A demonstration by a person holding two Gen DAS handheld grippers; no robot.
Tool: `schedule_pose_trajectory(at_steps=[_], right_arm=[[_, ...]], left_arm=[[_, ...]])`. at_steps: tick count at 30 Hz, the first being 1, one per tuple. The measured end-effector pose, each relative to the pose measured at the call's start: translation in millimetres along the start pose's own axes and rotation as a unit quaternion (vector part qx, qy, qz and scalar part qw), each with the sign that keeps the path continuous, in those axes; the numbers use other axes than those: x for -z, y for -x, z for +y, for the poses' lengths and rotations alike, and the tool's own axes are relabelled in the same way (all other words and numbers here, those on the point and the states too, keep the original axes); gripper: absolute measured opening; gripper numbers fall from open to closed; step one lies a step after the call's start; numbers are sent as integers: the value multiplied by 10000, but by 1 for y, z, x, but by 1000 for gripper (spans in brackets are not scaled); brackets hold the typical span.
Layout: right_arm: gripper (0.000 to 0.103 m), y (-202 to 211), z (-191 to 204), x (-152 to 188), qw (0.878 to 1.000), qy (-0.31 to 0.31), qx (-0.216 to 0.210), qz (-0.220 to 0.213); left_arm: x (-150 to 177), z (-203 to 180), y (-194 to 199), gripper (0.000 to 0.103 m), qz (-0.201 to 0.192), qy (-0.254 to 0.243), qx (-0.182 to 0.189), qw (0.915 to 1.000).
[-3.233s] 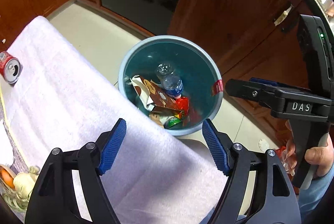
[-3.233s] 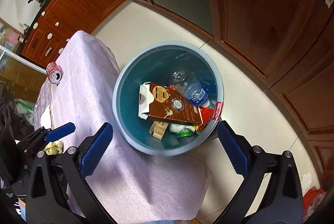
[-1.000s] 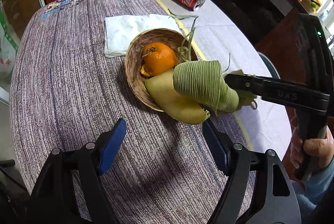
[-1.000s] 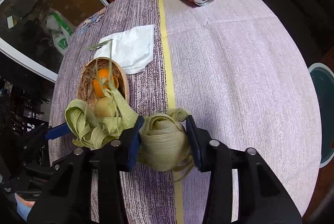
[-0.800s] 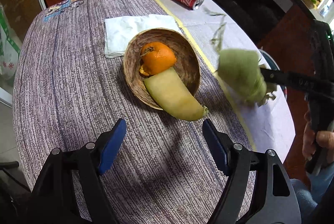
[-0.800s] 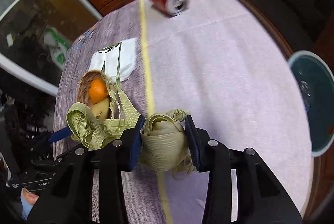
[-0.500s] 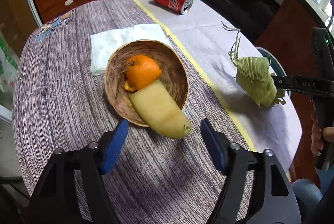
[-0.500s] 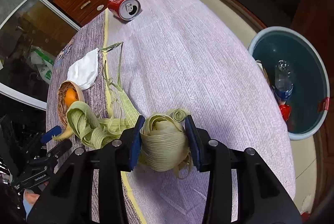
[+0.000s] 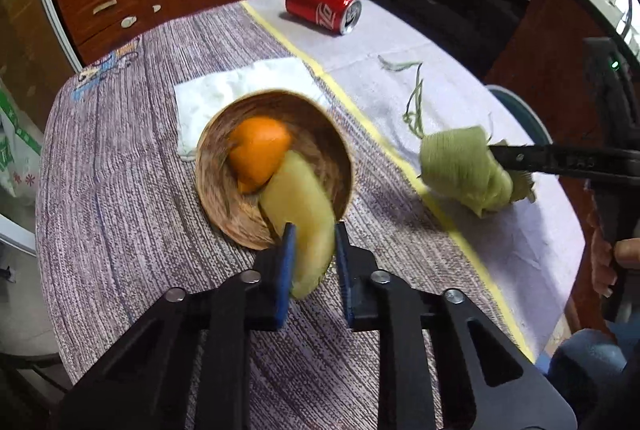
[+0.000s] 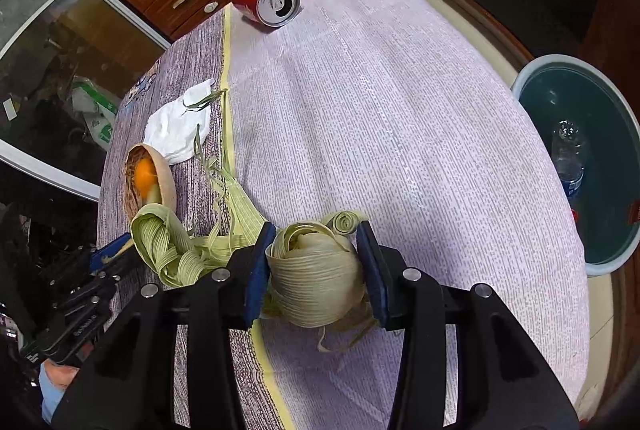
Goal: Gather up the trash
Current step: 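Grasp the pale melon rind with the left tool and lift it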
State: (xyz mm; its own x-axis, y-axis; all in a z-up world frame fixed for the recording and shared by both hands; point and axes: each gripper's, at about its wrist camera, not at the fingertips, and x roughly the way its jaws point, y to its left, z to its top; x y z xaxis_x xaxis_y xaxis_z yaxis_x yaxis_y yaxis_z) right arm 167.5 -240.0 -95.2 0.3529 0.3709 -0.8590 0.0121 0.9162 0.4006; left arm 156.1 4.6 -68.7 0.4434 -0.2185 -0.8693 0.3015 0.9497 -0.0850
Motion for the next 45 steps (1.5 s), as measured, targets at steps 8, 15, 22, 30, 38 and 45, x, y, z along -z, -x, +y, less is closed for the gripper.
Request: schedule_pose_trajectory(at_steps=[8,15,22,30,38,45], right_arm=[[37,9,2,4,9998,-14,-180,-55],[37,29,-7,3,9990,-156,-342,-240],[37,57,-29,2,9977,-324,-336,-491],[37,51,-40,15,9986,-321,-305,-297],[37,45,-32,16,9986,-226,-417,-221],[37,38,-21,19,9993,-51,-366,-68]], left_arm=[[1,-2,23,14,-118,108,48,9999],[-2,-18,45,14,-292,106,259,9992],[-14,-51,50,6,-355,-221,472,9980],[19,-43,27,2,61,163,443,9989],[31,-41,10,62,332,-11,200,9992],[35,-30,-8,62,493,123,346,9981]])
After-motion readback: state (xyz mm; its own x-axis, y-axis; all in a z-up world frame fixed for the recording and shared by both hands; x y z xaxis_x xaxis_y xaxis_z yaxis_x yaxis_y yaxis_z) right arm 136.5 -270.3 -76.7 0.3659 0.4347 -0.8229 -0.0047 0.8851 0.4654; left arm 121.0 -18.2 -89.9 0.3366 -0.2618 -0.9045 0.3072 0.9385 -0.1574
